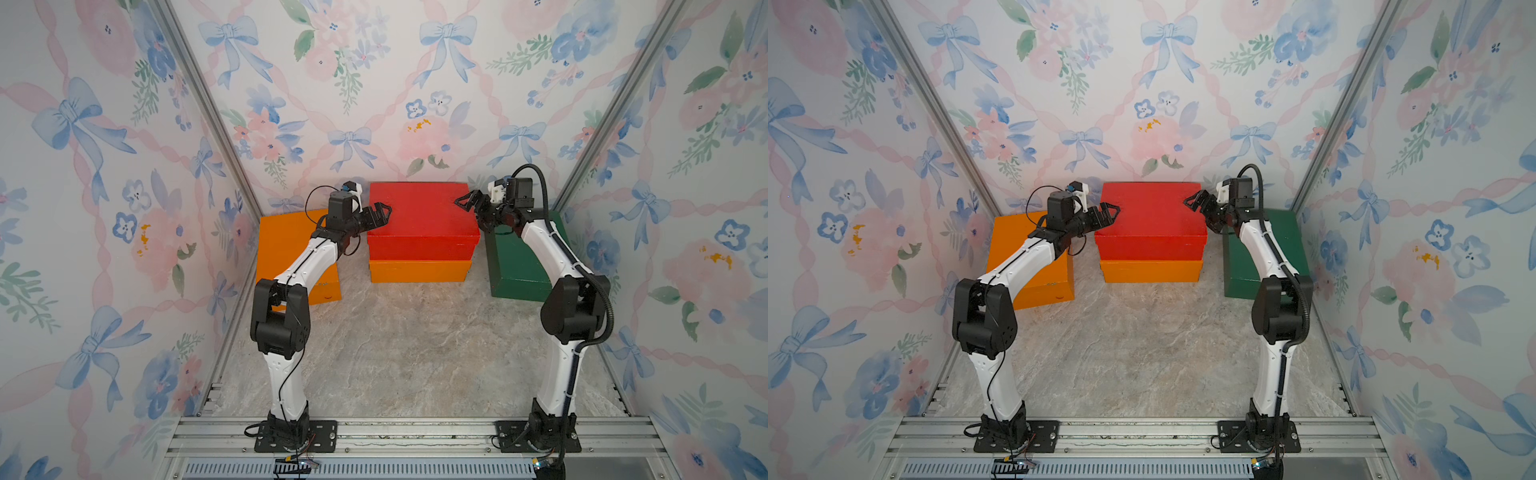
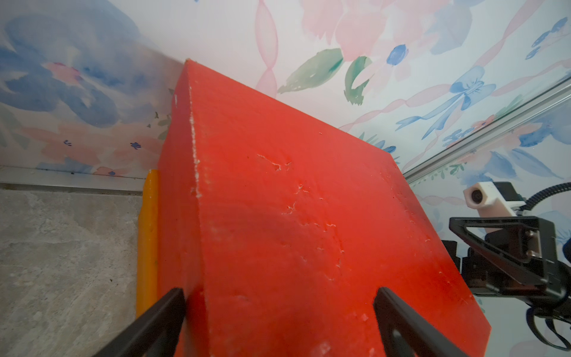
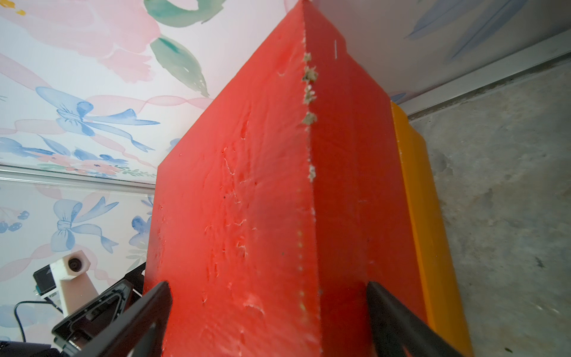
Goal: Stack the shoeboxes
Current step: Place the shoebox at the shoebox.
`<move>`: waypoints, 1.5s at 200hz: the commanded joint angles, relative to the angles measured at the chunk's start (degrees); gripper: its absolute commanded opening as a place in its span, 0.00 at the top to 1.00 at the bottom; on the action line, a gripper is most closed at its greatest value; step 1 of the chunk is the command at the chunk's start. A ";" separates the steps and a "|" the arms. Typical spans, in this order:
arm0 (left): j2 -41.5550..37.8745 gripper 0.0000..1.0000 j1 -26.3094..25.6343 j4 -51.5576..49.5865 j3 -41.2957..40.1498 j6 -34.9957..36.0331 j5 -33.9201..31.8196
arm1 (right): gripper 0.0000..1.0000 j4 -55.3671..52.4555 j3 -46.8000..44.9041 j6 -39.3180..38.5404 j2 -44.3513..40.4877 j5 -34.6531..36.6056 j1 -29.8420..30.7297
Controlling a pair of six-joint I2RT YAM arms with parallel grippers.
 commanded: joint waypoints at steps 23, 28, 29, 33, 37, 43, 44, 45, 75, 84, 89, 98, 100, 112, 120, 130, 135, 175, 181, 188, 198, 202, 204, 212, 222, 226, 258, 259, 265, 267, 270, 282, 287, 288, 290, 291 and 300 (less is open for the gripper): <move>-0.60 0.02 0.61 1.90 1.29 -0.45 1.98 | 0.03 -6.05 3.47 -3.22 1.71 1.12 -0.62; -0.66 0.02 0.63 1.86 1.23 -0.46 2.06 | 0.03 -6.42 3.49 -3.39 1.66 1.59 -0.70; -0.66 0.02 0.62 1.91 1.21 -0.45 2.07 | 0.03 -6.50 3.50 -3.48 1.65 1.68 -0.70; -0.71 0.02 0.62 1.87 1.20 -0.44 2.07 | 0.03 -6.55 3.44 -3.55 1.62 1.98 -0.77; -0.91 0.02 0.62 1.90 1.12 -0.40 2.07 | 0.03 -6.52 3.38 -3.60 1.56 2.17 -0.87; -1.00 0.02 0.62 1.87 1.03 -0.37 2.07 | 0.03 -6.17 3.12 -3.61 1.40 2.08 -1.01; -1.00 0.02 0.66 1.87 0.98 -0.36 2.03 | 0.03 -6.07 3.10 -3.59 1.39 2.06 -1.04; -1.05 0.02 0.64 1.87 0.96 -0.31 2.00 | 0.03 -6.01 3.04 -3.58 1.38 2.05 -1.05; -2.06 0.02 1.05 1.88 0.52 -0.21 1.63 | 0.03 -7.95 5.00 -4.23 2.05 2.66 -1.42; -2.37 0.02 1.22 1.87 0.43 -0.19 1.63 | 0.03 -8.72 5.49 -4.58 2.16 3.20 -1.50; -2.46 0.02 1.24 1.87 0.42 -0.22 1.63 | 0.03 -9.00 5.72 -4.70 2.12 3.48 -1.64; -2.77 0.02 1.33 1.93 0.41 -0.19 1.63 | 0.03 -9.41 5.94 -4.80 2.02 3.63 -1.68; -2.86 0.02 1.32 1.90 0.41 -0.18 1.63 | 0.03 -9.46 5.96 -4.80 2.00 3.67 -1.72; -3.20 0.02 1.41 1.91 0.32 -0.22 1.55 | 0.03 -9.91 5.97 -4.80 1.75 3.99 -1.91; -3.45 0.02 1.56 1.87 0.24 -0.21 1.63 | 0.03 -10.07 5.92 -4.87 1.57 4.19 -2.05; -3.77 0.02 1.71 1.88 0.23 -0.32 1.70 | 0.03 -10.09 5.71 -4.80 1.23 4.15 -2.21; -3.89 0.02 1.76 1.87 0.16 -0.33 1.72 | 0.03 -10.12 5.58 -4.81 1.05 4.15 -2.21; -5.91 0.02 2.05 1.99 -1.28 -0.38 1.73 | 0.03 -10.42 4.75 -4.81 -0.84 3.91 -2.48; -6.38 0.02 2.04 1.96 -1.55 -0.38 1.72 | 0.03 -10.44 4.73 -4.80 -1.18 3.89 -2.50; -6.85 0.02 2.02 1.87 -1.89 -0.29 1.63 | 0.03 -10.66 4.67 -6.39 -1.54 3.98 -2.55; -7.61 0.02 2.15 1.92 -2.47 -0.18 1.46 | 0.03 -10.96 4.52 -6.88 -2.15 4.05 -2.55; -7.96 0.02 2.11 1.96 -2.76 -0.10 1.36 | 0.03 -11.04 4.39 -6.99 -2.42 4.06 -2.55; -8.09 0.02 2.16 1.96 -2.89 -0.04 1.30 | 0.03 -11.01 4.28 -7.00 -2.58 4.11 -2.55; -8.75 0.02 2.29 1.96 -3.45 0.00 1.19 | 0.03 -11.11 3.94 -7.17 -3.19 4.20 -2.55; -9.62 0.02 2.58 1.96 -4.27 0.09 0.94 | 0.03 -10.93 3.11 -7.31 -4.15 4.24 -2.67; -9.96 0.02 2.67 2.01 -4.61 0.07 0.88 | 0.03 -10.77 2.72 -7.35 -4.55 4.20 -2.70; -13.73 0.02 3.51 2.00 -9.07 0.20 -0.33 | 0.03 -8.97 -2.34 -7.44 -9.19 4.27 -3.07; -13.83 0.02 3.56 1.98 -9.17 0.19 -0.40 | 0.03 -8.92 -2.58 -7.44 -9.35 4.26 -3.08; -14.58 0.02 3.68 1.99 -10.22 0.31 -0.58 | 0.03 -8.54 -3.78 -7.41 -10.39 4.32 -3.17; -14.87 0.02 3.73 1.99 -10.53 0.28 -0.75 | 0.03 -8.38 -4.27 -7.43 -10.71 4.33 -3.19; -15.29 0.02 3.78 1.96 -10.99 0.41 -0.82 | 0.03 -8.15 -4.86 -7.43 -11.23 4.33 -3.24; -16.98 0.02 4.02 2.01 -13.28 0.59 -1.44 | 0.03 -7.10 -7.51 -7.51 -13.48 4.33 -3.38; -17.73 0.02 4.11 2.04 -14.30 0.78 -1.80 | 0.03 -6.69 -8.71 -7.52 -14.48 4.41 -3.43; -17.90 0.02 4.17 2.04 -14.50 0.83 -1.89 | 0.03 -6.63 -8.89 -7.52 -14.73 4.37 -3.48; -18.20 0.02 4.14 1.97 -14.77 0.94 -2.04 | 0.03 -6.41 -9.30 -7.57 -15.06 4.47 -3.47; -18.31 0.02 4.14 1.96 -15.05 1.00 -2.14 | 0.03 -6.36 -9.58 -7.55 -15.37 4.49 -3.45; -19.79 0.02 4.26 1.97 -16.87 1.41 -2.85 | 0.03 -5.69 -11.62 -7.68 -17.06 4.50 -3.46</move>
